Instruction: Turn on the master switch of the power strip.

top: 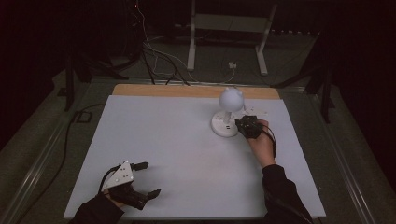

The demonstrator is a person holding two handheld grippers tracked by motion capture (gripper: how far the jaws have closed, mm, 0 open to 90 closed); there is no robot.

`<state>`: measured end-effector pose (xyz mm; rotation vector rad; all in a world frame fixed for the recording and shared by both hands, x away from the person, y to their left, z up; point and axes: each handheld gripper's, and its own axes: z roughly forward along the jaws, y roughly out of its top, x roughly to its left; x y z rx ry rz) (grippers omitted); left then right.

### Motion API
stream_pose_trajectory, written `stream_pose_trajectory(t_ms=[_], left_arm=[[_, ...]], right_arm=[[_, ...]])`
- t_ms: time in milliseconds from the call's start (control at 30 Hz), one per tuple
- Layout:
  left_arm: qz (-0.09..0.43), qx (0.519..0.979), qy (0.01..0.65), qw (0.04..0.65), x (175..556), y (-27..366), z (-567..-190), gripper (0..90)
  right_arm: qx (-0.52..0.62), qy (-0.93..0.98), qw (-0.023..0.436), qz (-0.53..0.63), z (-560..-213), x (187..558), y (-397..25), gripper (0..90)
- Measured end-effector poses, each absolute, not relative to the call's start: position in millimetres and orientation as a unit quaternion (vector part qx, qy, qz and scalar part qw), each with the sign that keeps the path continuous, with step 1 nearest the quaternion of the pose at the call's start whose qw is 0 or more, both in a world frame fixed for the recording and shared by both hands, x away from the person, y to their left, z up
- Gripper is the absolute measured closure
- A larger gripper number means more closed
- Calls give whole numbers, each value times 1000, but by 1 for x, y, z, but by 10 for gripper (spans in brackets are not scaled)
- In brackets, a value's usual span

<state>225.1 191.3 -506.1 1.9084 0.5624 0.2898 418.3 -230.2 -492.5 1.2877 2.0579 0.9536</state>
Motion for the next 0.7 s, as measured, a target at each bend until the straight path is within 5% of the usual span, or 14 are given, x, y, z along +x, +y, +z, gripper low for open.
stream_pose_trajectory(t_ms=[300,700], left_arm=[[122,802,235,535,225,191,-506,1],[122,802,236,536,225,191,-506,1]], right_arm=[[474,769,232,361,-489,413,-234,764],[463,775,216,371,-484,407,-237,323]])
